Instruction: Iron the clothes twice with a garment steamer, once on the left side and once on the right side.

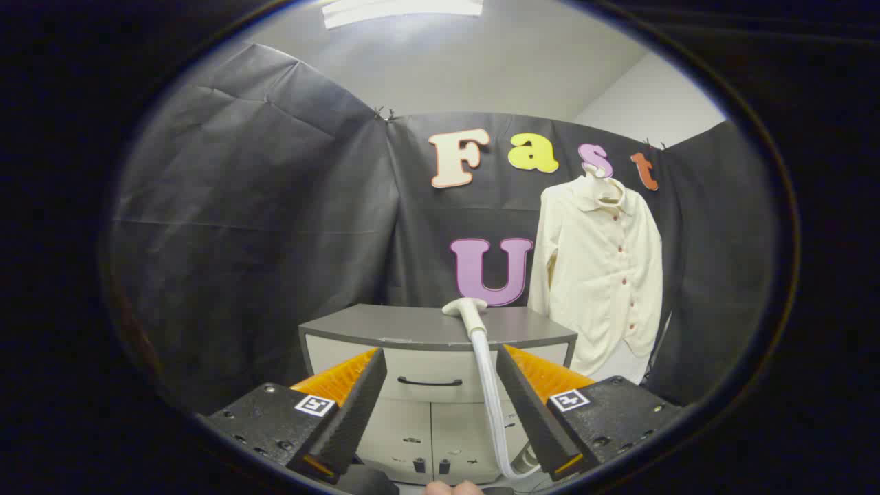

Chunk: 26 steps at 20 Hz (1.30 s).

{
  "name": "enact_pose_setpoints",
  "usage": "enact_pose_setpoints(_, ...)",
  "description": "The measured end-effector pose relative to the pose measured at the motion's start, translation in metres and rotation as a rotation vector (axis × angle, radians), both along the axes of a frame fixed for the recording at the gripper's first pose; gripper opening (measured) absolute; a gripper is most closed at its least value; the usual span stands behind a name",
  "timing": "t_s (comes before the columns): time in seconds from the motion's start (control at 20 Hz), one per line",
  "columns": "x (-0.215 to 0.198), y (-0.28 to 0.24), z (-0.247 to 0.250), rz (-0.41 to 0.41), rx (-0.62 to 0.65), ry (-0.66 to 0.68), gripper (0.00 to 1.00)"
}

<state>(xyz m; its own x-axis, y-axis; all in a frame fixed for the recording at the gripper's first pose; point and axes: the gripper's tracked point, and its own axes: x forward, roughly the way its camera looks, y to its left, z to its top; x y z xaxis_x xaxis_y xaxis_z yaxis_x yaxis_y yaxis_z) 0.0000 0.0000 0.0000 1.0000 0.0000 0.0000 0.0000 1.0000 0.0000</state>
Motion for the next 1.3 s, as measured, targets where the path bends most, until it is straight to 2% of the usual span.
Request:
enact_pose_setpoints(0.85,0.000,0.002,-0.007,0.010,0.009,0.020,0.98)
enact_pose_setpoints(1.3,0.016,-0.015,-0.008,-0.016,0.030,0.025,0.98)
